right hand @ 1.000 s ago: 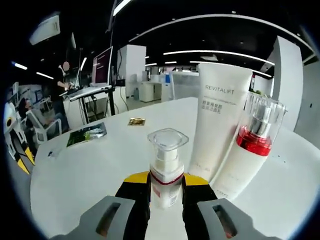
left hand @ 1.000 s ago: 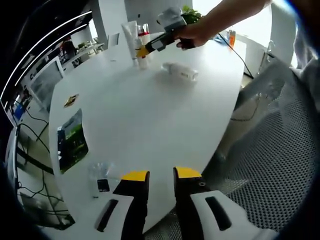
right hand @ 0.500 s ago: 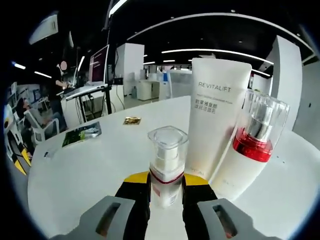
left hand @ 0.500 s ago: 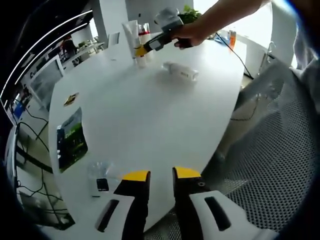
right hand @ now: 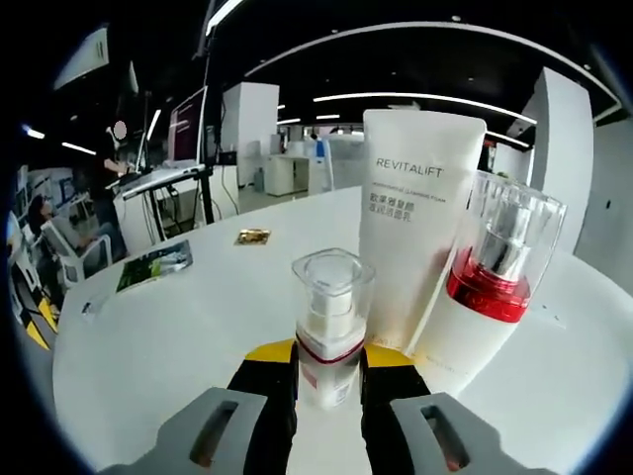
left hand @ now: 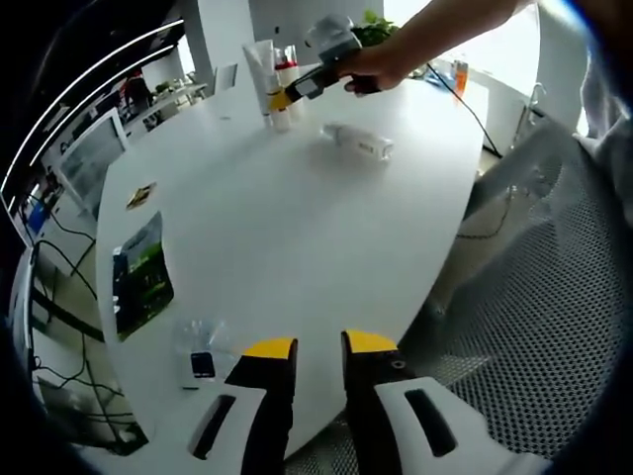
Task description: Arrange the skincare products in the storage area until every visible bottle or jar stands upright without overlapping.
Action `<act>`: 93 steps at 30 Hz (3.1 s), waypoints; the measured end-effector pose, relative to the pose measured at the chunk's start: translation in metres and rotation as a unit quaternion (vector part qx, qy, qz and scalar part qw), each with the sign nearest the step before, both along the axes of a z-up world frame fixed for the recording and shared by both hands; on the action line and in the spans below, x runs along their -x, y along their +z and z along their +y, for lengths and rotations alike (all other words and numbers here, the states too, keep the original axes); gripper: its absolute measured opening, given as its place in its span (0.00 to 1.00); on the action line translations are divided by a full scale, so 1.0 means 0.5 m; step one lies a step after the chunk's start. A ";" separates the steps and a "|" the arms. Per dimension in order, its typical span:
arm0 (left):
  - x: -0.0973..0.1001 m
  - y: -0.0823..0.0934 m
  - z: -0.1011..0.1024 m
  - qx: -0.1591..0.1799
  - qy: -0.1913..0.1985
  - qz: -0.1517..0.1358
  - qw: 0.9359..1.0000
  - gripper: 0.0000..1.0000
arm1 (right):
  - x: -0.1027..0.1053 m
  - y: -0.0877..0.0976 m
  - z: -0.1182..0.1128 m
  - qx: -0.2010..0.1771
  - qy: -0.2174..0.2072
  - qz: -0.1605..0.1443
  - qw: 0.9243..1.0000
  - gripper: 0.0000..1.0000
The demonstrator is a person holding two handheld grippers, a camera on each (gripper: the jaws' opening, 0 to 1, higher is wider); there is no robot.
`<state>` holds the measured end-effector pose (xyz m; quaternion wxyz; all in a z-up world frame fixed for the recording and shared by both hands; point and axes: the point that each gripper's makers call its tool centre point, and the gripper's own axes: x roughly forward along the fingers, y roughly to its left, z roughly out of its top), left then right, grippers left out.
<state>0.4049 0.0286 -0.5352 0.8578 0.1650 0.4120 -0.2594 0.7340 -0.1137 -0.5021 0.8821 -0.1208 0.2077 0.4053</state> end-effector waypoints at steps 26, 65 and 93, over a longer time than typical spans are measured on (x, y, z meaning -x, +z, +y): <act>0.002 -0.002 -0.001 -0.002 -0.003 0.002 1.000 0.15 | 0.012 -0.023 -0.062 -0.007 -0.075 0.052 0.996 0.23; -0.001 0.002 -0.001 0.003 -0.001 0.000 1.000 0.15 | 0.101 0.033 -0.088 -0.107 -0.154 0.100 0.977 0.28; -0.010 0.033 -0.014 0.033 -0.010 -0.031 0.999 0.17 | 0.305 -0.097 -0.125 0.055 -0.158 0.177 0.970 0.33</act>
